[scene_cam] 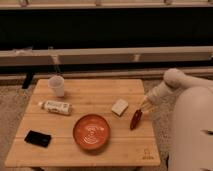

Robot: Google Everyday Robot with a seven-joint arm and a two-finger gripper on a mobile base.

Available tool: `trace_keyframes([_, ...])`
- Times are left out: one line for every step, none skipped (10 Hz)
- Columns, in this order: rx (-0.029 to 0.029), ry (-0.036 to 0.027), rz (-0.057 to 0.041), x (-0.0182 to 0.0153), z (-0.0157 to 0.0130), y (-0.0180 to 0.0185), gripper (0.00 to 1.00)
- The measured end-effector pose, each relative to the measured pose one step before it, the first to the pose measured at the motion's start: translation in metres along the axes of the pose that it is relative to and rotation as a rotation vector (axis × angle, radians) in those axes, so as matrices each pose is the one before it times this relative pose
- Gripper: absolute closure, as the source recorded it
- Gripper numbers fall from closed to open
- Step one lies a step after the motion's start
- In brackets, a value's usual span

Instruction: Drag the pepper across the table

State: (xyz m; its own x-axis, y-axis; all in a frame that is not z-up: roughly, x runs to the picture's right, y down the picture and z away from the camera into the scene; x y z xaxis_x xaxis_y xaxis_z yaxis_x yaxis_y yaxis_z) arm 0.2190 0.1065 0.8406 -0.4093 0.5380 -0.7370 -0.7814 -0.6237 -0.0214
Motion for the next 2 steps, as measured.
trace_keyframes([-0.00735, 0.00053, -0.00586, 0.00367, 0.00244, 0.00364, 0.67])
trace_keyframes([-0.0072, -0.00387, -0.00157, -0.00339, -0.00348, -0.00129, 0.66])
